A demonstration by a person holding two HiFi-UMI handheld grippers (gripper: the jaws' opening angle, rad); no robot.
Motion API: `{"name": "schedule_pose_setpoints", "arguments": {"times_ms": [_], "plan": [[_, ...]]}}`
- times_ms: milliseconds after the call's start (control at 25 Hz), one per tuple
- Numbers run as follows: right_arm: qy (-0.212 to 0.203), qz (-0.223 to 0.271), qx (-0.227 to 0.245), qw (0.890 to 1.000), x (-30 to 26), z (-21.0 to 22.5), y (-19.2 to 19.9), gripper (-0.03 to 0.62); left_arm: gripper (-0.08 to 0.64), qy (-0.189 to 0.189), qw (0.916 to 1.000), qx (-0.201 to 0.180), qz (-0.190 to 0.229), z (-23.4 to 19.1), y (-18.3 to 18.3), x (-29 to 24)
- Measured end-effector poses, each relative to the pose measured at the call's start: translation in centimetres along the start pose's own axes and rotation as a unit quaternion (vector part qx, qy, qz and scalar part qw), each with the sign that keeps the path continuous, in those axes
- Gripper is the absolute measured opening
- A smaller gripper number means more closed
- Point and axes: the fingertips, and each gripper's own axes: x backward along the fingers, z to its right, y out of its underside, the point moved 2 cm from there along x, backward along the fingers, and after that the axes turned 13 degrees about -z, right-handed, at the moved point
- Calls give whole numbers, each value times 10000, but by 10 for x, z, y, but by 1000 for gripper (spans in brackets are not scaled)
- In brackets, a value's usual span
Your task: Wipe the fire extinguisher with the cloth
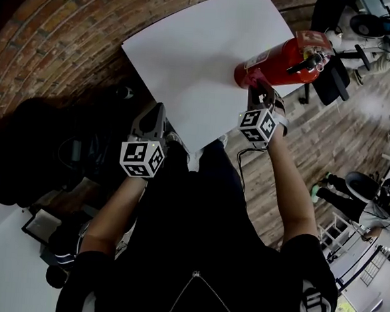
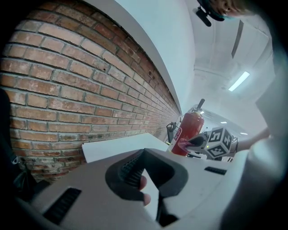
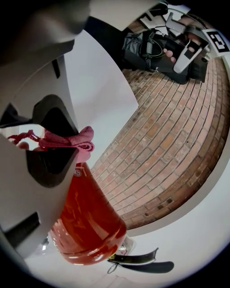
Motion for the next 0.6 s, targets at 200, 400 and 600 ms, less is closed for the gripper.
{"name": "schedule_pose_setpoints", "arguments": {"times_ms": [200,400,600], "plan": [[-206,-124,-63,9997,-20,-14,6,87,28,-59,10000,22,-37,-4,2,-1],[-322,-221,-27,9992,-37,-30,12,87,28,-141,9999,56,-74,-9,7,2],[-439,-297,-4,9986,-54,-42,14,87,28,-191,9997,96,-123,-12,15,2]]}}
